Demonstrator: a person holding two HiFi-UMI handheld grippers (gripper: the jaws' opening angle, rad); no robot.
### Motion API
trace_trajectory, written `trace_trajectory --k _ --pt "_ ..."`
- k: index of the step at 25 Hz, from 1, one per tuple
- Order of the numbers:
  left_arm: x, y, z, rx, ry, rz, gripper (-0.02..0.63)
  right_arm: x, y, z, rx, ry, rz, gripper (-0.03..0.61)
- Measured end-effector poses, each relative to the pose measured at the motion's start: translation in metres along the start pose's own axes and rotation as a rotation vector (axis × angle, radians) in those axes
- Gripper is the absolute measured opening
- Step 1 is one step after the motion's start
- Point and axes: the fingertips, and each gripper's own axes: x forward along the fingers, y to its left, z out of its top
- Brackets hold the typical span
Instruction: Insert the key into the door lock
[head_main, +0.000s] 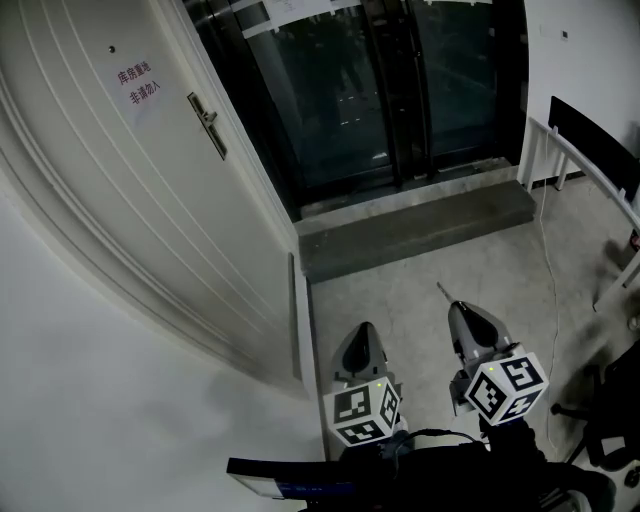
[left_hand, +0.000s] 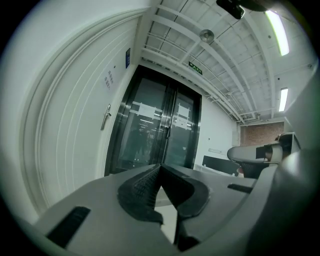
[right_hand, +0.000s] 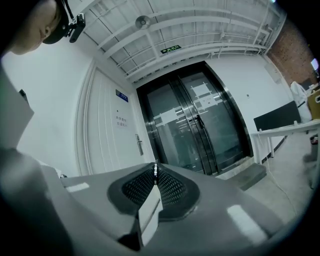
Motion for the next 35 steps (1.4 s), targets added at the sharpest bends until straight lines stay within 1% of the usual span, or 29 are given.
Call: trace_trajectory --k 4,10,13,20,27,35 --pt "0.031 0.037 0.013 -0.01 -0.005 0.02 0.002 0.05 0.011 0.0 -0.017 0.009 0.013 0.012" --pt "0.063 0.082 0.013 -0.045 0.019 0.041 0.002 0.102 0.02 -0.013 -0.02 0.042 0.01 0.012" --pt "0.079 0.094 0.006 -0.061 0.041 0.047 0.002 0.122 0.019 -0.022 -0.02 0.069 0.01 0.012" --pt "0.129 0.116 0.002 -0.075 0.039 0.088 0.002 0.177 0.0 -0.027 -0.037 0.083 0.036 0.012" --pt "0.222 0.142 0.012 -0.066 0.032 0.132 0.002 0.276 -0.037 -0.02 -0.033 0.089 0.085 0.012" --pt "0.351 0.154 0.058 -0.044 -0.01 0.154 0.002 0.397 -0.091 0.023 -0.044 0.075 0.133 0.012"
